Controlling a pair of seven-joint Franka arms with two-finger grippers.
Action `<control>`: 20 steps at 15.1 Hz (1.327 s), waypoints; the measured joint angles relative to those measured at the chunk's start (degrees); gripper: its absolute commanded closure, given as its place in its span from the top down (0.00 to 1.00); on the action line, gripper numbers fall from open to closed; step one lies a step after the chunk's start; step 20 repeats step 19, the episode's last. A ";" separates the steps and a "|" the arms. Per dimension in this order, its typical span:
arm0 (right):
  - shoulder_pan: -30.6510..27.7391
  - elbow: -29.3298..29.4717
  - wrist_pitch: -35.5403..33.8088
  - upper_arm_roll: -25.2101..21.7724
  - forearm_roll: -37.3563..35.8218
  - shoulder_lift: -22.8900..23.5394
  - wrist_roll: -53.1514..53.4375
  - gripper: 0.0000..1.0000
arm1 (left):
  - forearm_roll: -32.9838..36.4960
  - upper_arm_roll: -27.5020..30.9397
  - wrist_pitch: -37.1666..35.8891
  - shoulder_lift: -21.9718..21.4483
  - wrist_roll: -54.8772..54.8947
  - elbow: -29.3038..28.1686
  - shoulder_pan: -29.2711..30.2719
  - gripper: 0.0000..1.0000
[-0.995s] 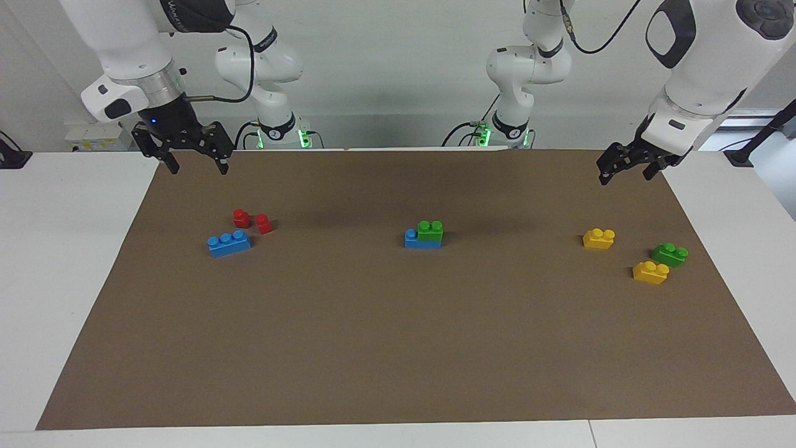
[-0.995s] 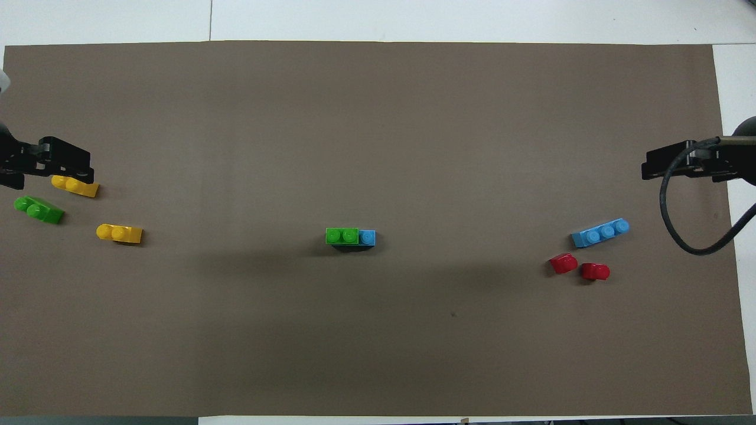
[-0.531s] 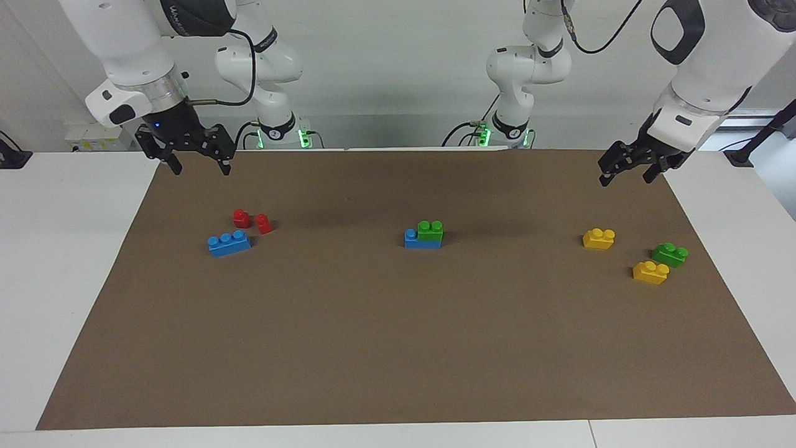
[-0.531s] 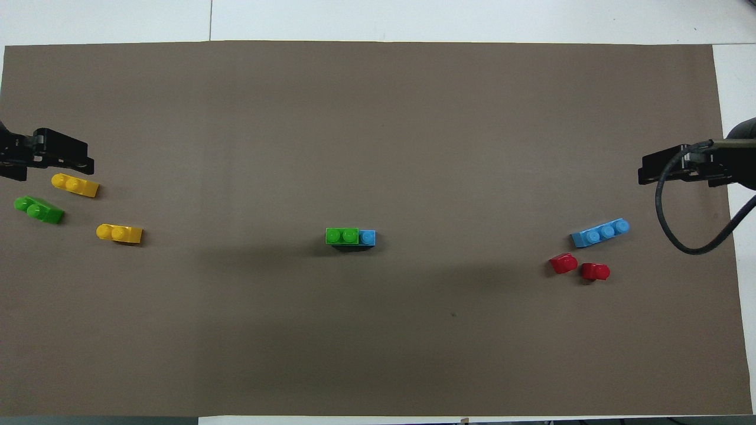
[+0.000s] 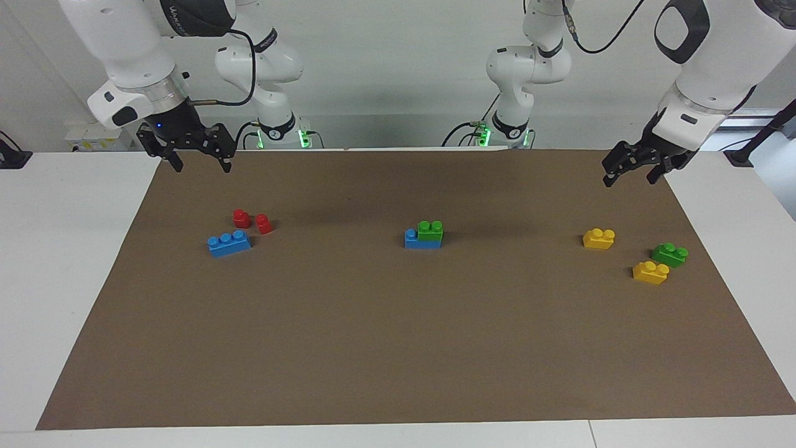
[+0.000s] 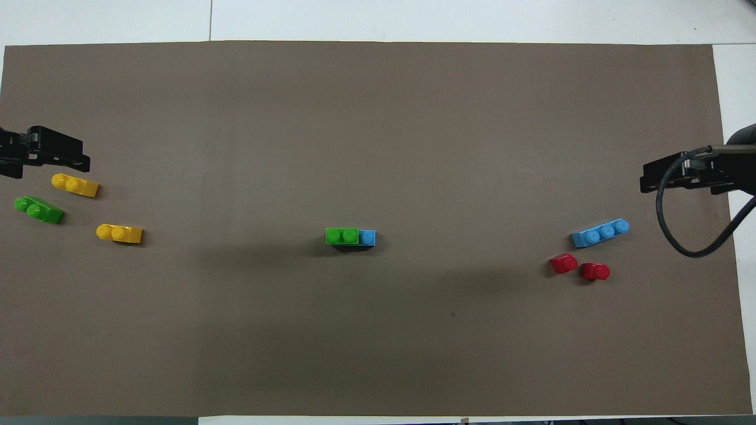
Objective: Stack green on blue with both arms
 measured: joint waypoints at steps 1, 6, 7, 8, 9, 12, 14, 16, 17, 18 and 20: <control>0.00 0.00 0.00 0.00 -0.37 0.00 -0.41 1.00 | 0.00 0.00 0.00 0.00 0.01 0.01 0.00 1.00; 0.00 0.00 0.00 -0.01 -0.64 0.00 -0.99 1.00 | 0.00 -0.05 0.00 0.00 0.04 0.01 0.00 1.00; 0.00 0.00 0.00 -0.01 -0.64 0.00 -1.00 1.00 | 0.00 -0.05 0.00 0.00 0.05 0.01 0.00 1.00; 0.00 0.00 0.00 -0.01 -0.64 0.00 -1.01 1.00 | 0.00 -0.05 0.00 0.00 0.05 0.01 0.00 1.00; 0.00 0.00 0.00 -0.01 -0.64 0.00 -1.01 1.00 | 0.00 -0.05 0.00 0.00 0.05 0.01 0.00 1.00; 0.00 0.00 0.00 0.01 -0.64 0.00 -1.01 1.00 | 0.00 -0.05 0.00 0.00 0.06 0.01 0.00 1.00; 0.00 0.00 0.00 0.01 -0.64 0.00 -1.01 1.00 | 0.00 -0.05 0.00 0.00 0.07 0.01 0.00 1.00; 0.00 0.00 0.00 0.01 -0.64 0.00 -1.01 1.00 | 0.00 -0.06 0.00 0.00 0.07 0.01 0.00 1.00; 0.00 0.00 -0.01 0.01 -0.64 0.00 -1.01 1.00 | 0.00 -0.07 0.00 0.00 0.08 0.01 0.00 1.00; 0.00 0.00 0.00 0.01 -0.64 0.00 -1.01 1.00 | 0.00 -0.09 0.00 0.00 0.08 0.01 0.00 1.00; 0.00 0.00 0.00 0.01 -0.64 0.00 -1.01 1.00 | 0.00 -0.09 0.00 0.00 0.08 0.01 0.00 1.00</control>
